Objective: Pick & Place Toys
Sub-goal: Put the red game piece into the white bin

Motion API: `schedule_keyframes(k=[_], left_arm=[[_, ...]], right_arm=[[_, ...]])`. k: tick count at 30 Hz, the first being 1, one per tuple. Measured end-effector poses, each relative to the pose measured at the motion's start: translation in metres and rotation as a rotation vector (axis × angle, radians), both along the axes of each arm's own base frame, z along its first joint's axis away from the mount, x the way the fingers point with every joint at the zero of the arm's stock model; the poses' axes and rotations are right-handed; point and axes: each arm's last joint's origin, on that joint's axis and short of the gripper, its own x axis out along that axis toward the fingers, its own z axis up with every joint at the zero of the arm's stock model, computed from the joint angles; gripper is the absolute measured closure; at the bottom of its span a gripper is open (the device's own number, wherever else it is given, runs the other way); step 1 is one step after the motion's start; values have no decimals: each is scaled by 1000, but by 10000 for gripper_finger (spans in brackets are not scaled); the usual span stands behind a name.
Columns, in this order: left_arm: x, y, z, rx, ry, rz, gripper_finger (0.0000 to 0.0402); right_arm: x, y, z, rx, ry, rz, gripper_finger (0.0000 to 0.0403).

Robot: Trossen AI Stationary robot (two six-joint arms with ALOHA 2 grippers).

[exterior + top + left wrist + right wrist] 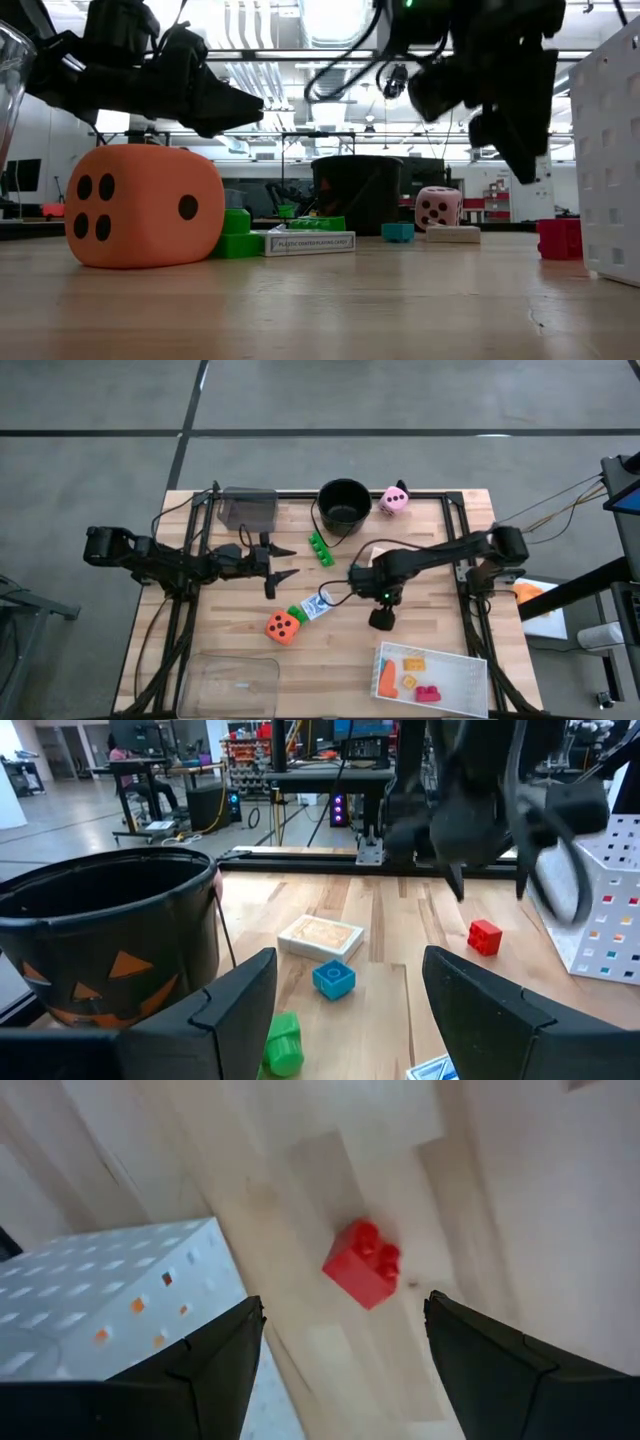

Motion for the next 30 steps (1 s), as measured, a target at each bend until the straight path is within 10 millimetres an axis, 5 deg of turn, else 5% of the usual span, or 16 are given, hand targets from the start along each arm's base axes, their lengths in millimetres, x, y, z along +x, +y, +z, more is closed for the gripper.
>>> schedule_keyframes(k=[11,30], left_arm=[[1,0,1,4,-4,0,149],[0,0,0,26,4,-2,149]], right_arm=[[2,-3,-29,1,121,177,130],[5,-8,-39,-174,101,342,130]])
